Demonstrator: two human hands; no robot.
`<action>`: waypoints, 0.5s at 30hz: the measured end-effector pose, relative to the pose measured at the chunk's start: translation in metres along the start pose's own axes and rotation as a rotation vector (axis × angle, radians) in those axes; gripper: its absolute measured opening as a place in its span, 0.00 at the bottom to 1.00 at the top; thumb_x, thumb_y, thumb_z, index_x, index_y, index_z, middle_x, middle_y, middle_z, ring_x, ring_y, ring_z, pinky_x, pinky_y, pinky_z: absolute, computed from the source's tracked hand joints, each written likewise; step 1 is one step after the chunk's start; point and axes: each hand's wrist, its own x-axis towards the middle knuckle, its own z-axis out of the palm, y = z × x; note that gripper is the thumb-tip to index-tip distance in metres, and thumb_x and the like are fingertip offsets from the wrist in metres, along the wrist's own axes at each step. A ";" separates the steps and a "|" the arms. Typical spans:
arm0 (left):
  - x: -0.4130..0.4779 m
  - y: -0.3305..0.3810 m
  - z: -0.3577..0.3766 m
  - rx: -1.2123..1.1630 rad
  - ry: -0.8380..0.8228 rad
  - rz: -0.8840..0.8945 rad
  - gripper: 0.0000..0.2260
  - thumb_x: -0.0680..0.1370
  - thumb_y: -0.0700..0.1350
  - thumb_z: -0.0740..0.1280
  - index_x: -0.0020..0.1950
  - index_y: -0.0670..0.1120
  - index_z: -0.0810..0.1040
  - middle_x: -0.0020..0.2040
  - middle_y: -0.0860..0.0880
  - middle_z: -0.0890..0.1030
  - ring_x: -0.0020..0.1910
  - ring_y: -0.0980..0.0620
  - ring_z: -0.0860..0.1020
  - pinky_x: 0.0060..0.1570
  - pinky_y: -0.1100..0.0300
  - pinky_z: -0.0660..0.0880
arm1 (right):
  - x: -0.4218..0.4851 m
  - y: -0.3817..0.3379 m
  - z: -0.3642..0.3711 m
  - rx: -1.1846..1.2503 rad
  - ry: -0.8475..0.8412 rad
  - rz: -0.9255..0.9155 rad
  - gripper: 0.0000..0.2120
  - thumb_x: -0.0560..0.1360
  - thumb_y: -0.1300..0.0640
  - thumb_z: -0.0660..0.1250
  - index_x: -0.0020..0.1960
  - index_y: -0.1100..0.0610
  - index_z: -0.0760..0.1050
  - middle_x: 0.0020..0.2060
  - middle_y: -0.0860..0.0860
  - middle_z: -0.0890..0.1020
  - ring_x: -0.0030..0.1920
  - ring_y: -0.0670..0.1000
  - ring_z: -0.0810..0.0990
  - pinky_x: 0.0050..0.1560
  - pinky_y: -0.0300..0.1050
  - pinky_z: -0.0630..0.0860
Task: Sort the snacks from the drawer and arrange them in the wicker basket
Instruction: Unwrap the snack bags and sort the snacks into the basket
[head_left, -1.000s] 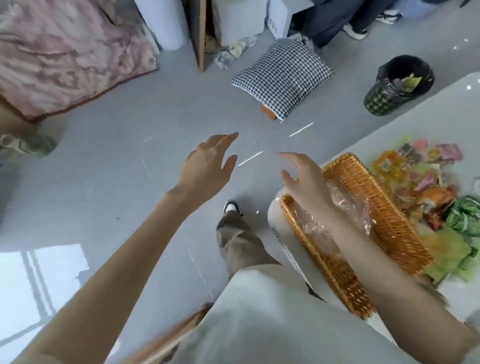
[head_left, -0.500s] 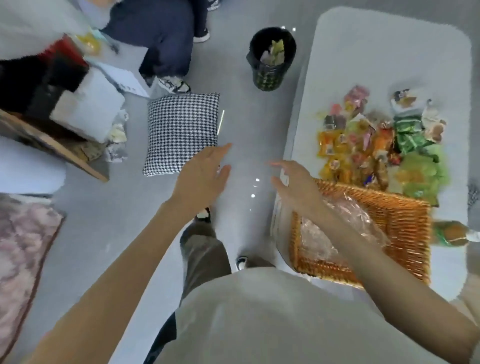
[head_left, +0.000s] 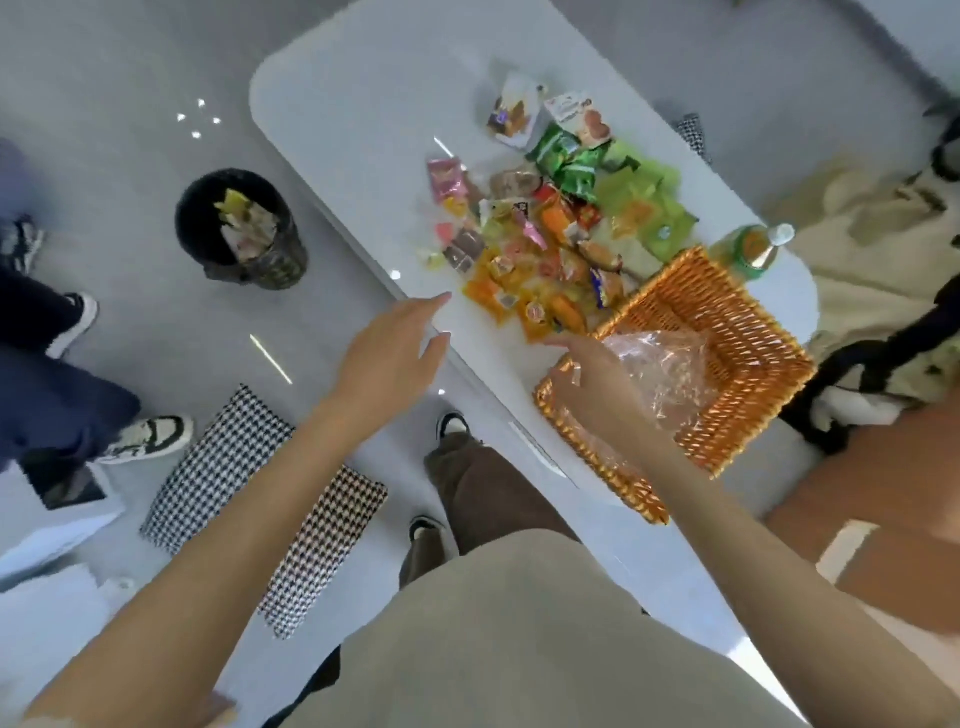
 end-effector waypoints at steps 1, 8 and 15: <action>0.010 -0.001 -0.004 0.010 -0.008 0.027 0.22 0.82 0.48 0.57 0.76 0.52 0.61 0.72 0.50 0.67 0.67 0.49 0.70 0.64 0.56 0.64 | 0.003 0.002 0.000 0.002 0.019 0.010 0.17 0.79 0.56 0.63 0.67 0.50 0.72 0.68 0.50 0.72 0.48 0.49 0.76 0.55 0.44 0.72; 0.125 -0.020 -0.028 0.082 -0.121 0.131 0.21 0.81 0.50 0.57 0.75 0.55 0.61 0.72 0.51 0.68 0.69 0.49 0.68 0.66 0.48 0.68 | 0.055 -0.004 -0.003 0.069 0.149 0.159 0.17 0.79 0.56 0.63 0.67 0.52 0.73 0.66 0.51 0.73 0.58 0.51 0.76 0.56 0.46 0.73; 0.202 -0.011 -0.050 0.164 -0.162 0.311 0.20 0.82 0.48 0.58 0.74 0.50 0.65 0.71 0.51 0.71 0.69 0.52 0.69 0.63 0.58 0.66 | 0.105 -0.026 -0.005 0.185 0.256 0.257 0.15 0.79 0.57 0.63 0.65 0.51 0.74 0.64 0.49 0.75 0.61 0.51 0.75 0.56 0.49 0.75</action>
